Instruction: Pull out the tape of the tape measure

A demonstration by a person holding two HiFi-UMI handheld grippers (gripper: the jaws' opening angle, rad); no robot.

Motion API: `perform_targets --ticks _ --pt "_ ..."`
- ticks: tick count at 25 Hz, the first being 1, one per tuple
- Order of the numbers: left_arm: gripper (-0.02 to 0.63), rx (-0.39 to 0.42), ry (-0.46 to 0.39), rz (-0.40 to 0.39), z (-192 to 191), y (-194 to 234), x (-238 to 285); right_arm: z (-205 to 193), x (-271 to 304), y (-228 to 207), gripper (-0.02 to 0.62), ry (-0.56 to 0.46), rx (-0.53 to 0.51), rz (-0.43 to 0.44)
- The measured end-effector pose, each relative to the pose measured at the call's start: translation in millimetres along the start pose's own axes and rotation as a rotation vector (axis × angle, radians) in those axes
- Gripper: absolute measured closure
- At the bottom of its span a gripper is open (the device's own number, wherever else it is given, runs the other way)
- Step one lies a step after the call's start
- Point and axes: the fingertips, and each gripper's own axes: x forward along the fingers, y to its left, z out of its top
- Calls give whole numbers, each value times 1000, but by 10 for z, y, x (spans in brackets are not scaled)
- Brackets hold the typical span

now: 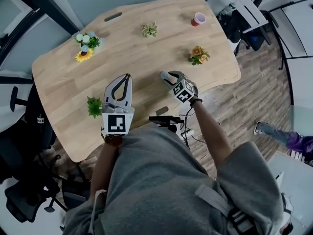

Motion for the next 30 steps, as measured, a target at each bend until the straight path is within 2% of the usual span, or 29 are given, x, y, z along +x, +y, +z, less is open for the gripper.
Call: perform_targets --ticks 4,9,15,21,26,30 --pt "594 -19 11 10 -28 20 -8 -89 112 41 392 41 -4 26" --pt "594 6 21 10 -64 39 7 -170 242 9 339 74 28 52" --pt "594 6 20 19 -91 75 10 -164 354 -67 337 75 130 69" --pt "594 -7 31 23 -112 83 5 -280 466 -25 327 116 171 106" --pt "594 -12 50 26 -157 109 -2 -325 472 -30 328 140 224 89" --pt "594 -9 21 35 -128 133 6 -327 479 -35 337 156 222 82"
